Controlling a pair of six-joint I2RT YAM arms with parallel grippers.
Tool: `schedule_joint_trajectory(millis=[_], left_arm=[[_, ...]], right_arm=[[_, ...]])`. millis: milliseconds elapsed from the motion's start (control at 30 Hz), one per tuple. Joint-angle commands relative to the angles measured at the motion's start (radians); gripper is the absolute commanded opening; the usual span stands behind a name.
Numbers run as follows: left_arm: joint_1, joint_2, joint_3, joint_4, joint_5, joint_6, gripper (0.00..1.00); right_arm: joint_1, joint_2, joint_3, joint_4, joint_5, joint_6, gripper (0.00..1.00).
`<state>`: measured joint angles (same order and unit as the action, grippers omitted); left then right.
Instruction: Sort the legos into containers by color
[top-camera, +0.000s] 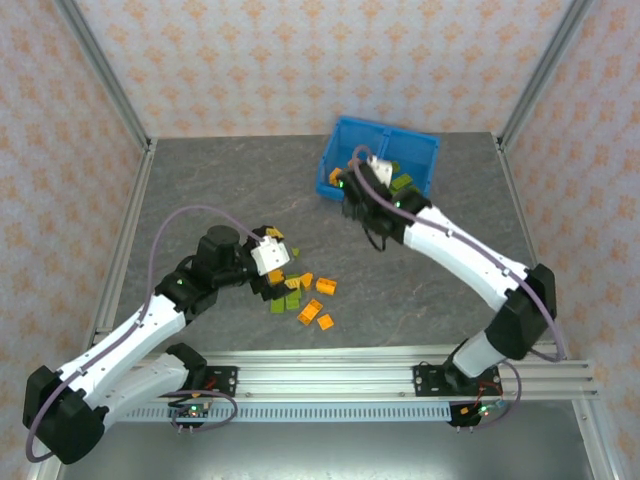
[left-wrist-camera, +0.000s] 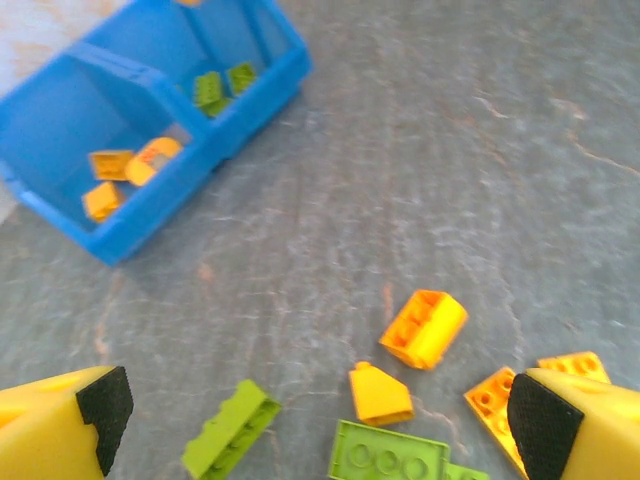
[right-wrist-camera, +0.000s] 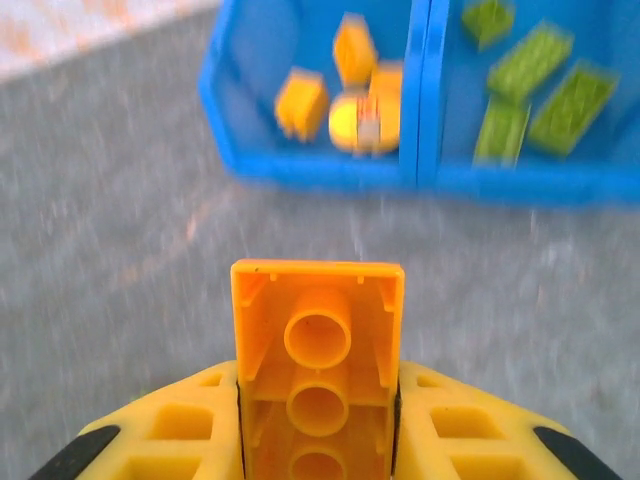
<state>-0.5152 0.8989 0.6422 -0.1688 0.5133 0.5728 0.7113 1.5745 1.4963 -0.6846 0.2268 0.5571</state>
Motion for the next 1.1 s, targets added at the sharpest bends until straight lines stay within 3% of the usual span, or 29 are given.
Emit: schedule_joint_trajectory(millis=[0,233,333,533,700,867,1067], left_arm=[[0.008,-0.025,-0.01,0.135,-0.142,-0.124,1.0],[0.009,-0.024,-0.012,0.159,-0.295,-0.162,1.0],[0.01,-0.02,-0.012,0.146,-0.317,-0.146,1.0],[0.011,-0.022,-0.012,0.135,-0.325,-0.131,1.0],[0.01,-0.016,-0.009,0.137,-0.329,-0.136,1.0],[0.01,-0.004,-0.005,0.139,-0.339,-0.151,1.0],[0.011,0.071,0.085,0.051,-0.417,-0.302,1.0]], right_arm=[[-0.071,0.155,0.135,0.031,0.026,-0.151,0.31],[-0.197,0.584,0.649,-0.063,-0.028,-0.194,0.3],[-0.236,0.765,0.881,-0.137,-0.038,-0.175,0.3],[-0.281,0.999,1.151,-0.151,-0.151,-0.166,0.31],[-0.298,1.058,1.2,-0.113,-0.237,-0.143,0.38],[-0.299,1.048,1.251,-0.133,-0.25,-0.146,0.57],[-0.299,0.899,1.233,-0.174,-0.254,-0.159,0.58]])
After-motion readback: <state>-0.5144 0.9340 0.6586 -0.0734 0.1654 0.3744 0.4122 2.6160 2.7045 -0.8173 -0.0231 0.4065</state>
